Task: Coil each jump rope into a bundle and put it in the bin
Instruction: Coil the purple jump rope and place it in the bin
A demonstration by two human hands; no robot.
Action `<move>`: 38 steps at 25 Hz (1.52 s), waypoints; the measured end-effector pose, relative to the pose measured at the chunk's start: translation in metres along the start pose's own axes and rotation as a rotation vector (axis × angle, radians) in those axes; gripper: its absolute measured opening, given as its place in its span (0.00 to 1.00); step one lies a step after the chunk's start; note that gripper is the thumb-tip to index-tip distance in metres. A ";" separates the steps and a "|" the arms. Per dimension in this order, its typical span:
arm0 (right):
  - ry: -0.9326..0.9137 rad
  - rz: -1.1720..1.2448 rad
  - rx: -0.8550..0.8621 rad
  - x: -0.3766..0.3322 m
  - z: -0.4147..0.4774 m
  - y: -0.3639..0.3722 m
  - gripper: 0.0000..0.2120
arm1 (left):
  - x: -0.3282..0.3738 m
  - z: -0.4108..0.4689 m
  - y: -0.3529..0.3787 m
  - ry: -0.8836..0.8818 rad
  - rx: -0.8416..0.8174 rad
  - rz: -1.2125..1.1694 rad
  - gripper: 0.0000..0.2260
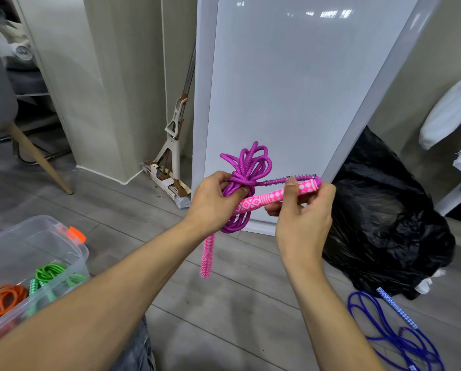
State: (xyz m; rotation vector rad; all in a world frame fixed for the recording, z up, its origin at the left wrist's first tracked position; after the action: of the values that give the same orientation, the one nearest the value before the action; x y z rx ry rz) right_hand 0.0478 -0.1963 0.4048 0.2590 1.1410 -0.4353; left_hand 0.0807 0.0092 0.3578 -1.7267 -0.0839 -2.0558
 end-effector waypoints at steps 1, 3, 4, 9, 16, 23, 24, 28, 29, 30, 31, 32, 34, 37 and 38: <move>-0.015 0.004 -0.031 -0.001 -0.004 0.005 0.10 | -0.001 0.000 -0.003 0.004 0.021 0.011 0.12; -0.080 -0.052 -0.106 -0.004 -0.010 0.017 0.10 | -0.002 0.001 -0.007 -0.005 0.040 0.036 0.13; -0.125 -0.106 -0.135 -0.006 -0.011 0.021 0.09 | -0.005 0.002 -0.006 -0.015 0.034 0.041 0.13; -0.299 -0.261 -0.281 -0.013 -0.011 0.033 0.08 | -0.021 0.004 0.002 -0.145 0.017 -0.139 0.12; -0.307 -0.502 -0.440 0.012 -0.026 0.062 0.10 | -0.031 0.006 0.003 -0.271 0.099 -0.357 0.10; 0.268 -0.157 -0.861 0.073 -0.042 0.081 0.18 | -0.040 0.011 0.006 -0.494 0.132 -0.795 0.07; 0.238 -0.171 -0.833 0.075 -0.040 0.082 0.15 | -0.040 0.010 0.007 -0.503 0.125 -0.823 0.07; 0.090 -0.216 -0.807 0.064 -0.038 0.082 0.07 | -0.039 0.011 0.000 -0.510 0.176 -0.801 0.09; 0.041 -0.312 -0.862 0.066 -0.043 0.081 0.07 | -0.039 0.014 -0.006 -0.510 0.207 -0.833 0.08; -0.005 -0.437 -0.923 0.068 -0.047 0.079 0.07 | -0.040 0.020 -0.015 -0.506 0.240 -0.888 0.08; -0.031 -0.557 -0.985 0.073 -0.052 0.076 0.06 | -0.043 0.026 -0.024 -0.500 0.270 -0.947 0.08; -0.035 -0.641 -1.045 0.077 -0.056 0.072 0.06 | -0.047 0.033 -0.031 -0.499 0.294 -0.993 0.09; -0.009 -0.707 -1.088 0.084 -0.058 0.068 0.06 | -0.055 0.037 -0.036 -0.539 0.322 -1.044 0.08; 0.047 -0.549 -1.034 0.074 -0.064 0.079 0.17 | -0.046 0.028 -0.024 -0.564 0.229 -1.126 0.08; 0.115 -0.424 -0.988 0.069 -0.067 0.085 0.26 | -0.037 0.024 -0.017 -0.569 0.159 -1.148 0.08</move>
State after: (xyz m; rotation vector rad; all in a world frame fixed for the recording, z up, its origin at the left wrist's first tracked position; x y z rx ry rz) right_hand 0.0559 -0.1072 0.3126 -0.8391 1.3962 -0.1808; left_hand 0.1005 0.0429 0.3315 -2.3682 -1.6892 -1.9527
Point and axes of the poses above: each hand's wrist, its own z-axis towards the middle knuckle, its own y-axis out of the palm, x = y × z, the point moved 10 cm from there along z, towards the middle knuckle, and after that the axes turned 5 degrees about x, right-handed, at the moved point
